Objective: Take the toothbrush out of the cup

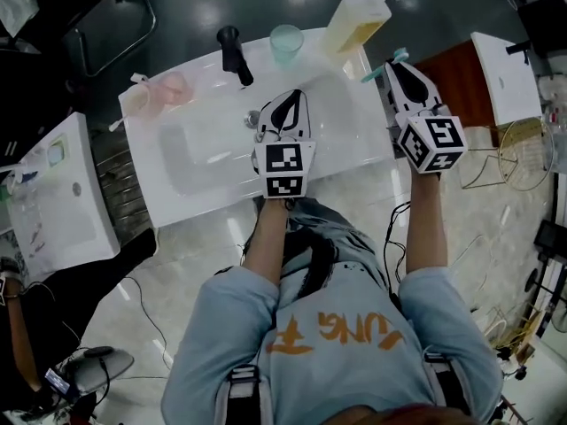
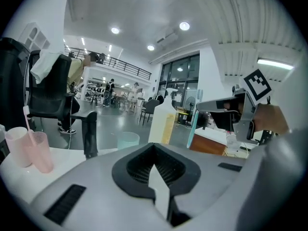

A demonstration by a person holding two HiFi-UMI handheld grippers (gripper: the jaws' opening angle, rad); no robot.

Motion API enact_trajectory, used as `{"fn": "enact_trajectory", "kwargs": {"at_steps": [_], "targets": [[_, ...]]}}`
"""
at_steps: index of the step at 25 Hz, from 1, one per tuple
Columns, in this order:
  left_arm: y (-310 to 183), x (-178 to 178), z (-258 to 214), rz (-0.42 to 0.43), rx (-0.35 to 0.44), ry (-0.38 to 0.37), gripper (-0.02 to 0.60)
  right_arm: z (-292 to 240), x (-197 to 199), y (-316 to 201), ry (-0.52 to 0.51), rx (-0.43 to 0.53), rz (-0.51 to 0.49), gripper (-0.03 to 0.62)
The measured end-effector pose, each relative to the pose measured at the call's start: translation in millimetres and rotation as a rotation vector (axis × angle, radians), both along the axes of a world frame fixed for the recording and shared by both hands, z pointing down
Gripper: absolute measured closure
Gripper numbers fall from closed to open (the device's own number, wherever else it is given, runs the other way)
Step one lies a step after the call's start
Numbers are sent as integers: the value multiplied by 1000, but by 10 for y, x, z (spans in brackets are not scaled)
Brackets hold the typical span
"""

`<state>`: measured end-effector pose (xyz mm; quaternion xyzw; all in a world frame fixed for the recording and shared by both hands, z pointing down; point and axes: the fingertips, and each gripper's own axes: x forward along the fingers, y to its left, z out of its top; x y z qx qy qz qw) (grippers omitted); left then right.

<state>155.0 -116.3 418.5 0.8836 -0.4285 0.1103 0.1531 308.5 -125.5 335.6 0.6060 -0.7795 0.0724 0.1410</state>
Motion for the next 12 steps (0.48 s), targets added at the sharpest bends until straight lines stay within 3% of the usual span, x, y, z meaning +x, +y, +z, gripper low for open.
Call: {"fn": "enact_trajectory", "kwargs": {"at_steps": [12], "targets": [[256, 389, 269, 25, -48, -1, 574, 617, 475, 446, 24, -182, 13, 546]]}}
